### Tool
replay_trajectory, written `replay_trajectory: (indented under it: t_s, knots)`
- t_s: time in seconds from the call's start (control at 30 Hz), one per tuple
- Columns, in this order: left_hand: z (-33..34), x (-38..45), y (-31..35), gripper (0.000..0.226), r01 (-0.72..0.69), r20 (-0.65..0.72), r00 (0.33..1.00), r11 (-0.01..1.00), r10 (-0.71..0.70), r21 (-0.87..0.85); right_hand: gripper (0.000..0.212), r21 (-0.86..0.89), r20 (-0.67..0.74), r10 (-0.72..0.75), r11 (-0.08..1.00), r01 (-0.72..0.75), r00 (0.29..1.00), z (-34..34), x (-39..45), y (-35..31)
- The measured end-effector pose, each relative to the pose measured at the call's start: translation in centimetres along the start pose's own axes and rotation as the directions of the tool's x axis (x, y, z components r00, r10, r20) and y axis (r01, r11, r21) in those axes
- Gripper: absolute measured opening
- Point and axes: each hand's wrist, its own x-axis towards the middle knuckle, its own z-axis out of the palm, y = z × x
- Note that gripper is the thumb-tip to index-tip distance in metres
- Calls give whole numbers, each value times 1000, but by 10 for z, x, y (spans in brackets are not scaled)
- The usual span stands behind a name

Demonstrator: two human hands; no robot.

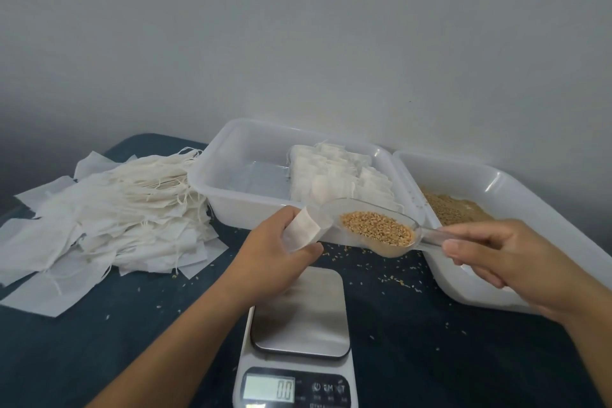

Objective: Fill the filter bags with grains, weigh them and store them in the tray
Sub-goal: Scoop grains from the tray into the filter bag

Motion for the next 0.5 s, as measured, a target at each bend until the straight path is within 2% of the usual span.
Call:
replay_trajectory:
  t_s: [0.23, 0.37, 0.5]
  knots:
    - [4, 0, -2, 22, -75, -7, 997, 991, 76, 111, 24, -111, 101, -9, 994, 20, 995, -6, -3, -26]
    - [5, -1, -2, 22, -118, 27, 993, 982, 115, 145, 28, -266, 122, 19, 964, 15, 992, -12, 1, -37]
    - [5, -2, -1, 23, -129, 41, 991, 977, 124, 168, 26, -301, 175, -7, 952, 60, 985, -13, 5, -48]
